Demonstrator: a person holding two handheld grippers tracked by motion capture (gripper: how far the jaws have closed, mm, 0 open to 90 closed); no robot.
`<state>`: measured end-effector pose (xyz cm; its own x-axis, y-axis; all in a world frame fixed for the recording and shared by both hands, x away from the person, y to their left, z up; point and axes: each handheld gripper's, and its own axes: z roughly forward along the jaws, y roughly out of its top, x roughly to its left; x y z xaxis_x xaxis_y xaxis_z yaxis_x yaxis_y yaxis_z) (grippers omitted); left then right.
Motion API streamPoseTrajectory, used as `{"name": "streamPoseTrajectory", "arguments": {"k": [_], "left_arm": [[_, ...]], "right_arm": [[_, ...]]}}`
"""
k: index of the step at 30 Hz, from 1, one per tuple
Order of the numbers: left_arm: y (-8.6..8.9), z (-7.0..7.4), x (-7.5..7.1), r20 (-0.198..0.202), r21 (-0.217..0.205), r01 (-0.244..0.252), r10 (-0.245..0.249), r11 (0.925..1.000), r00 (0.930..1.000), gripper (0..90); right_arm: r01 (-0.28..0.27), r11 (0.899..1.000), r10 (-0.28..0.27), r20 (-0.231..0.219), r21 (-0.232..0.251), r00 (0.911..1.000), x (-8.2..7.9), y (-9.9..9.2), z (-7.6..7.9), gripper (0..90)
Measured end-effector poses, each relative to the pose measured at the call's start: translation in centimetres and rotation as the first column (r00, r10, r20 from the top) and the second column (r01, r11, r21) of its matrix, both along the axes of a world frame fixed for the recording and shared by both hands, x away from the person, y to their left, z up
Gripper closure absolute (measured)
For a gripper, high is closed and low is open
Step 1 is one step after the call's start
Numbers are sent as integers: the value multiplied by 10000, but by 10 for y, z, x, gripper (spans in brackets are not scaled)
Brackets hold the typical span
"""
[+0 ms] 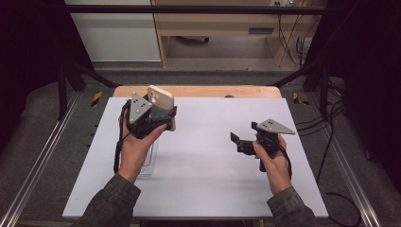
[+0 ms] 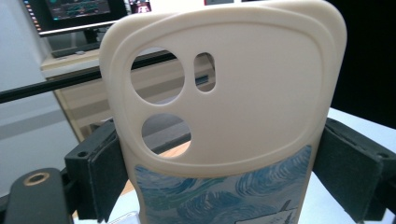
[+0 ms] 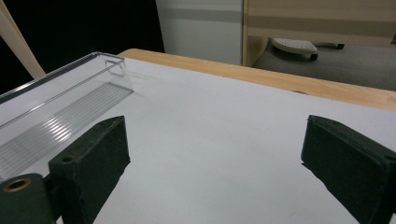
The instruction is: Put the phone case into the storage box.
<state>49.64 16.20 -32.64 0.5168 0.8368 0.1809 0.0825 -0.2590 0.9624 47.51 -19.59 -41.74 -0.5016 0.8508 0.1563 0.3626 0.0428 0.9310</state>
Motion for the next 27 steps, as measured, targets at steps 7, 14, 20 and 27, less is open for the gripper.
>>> {"name": "streamPoseTrajectory", "arguments": {"k": [7, 14, 20, 27], "left_arm": [[14, 10, 3, 320, -12, -527, 527, 9986, 9981, 107], [30, 19, 11, 282, -85, -1012, 1014, 9948, 9944, 108], [44, 25, 24, 213, -214, -1286, 1290, 9915, 9914, 108], [55, 31, 40, 203, -328, -1647, 1654, 9858, 9860, 108]], "right_arm": [[128, 9990, -128, -4, 419, 9999, -7, -23, -14, 122], [-141, 9992, 134, 167, 369, 9998, -12, -29, -25, 131], [-40, 10000, 38, 302, 74, 9995, -13, -31, -30, 183], [25, 9994, -2, 707, -332, 9975, -22, -29, -34, 129]]}}
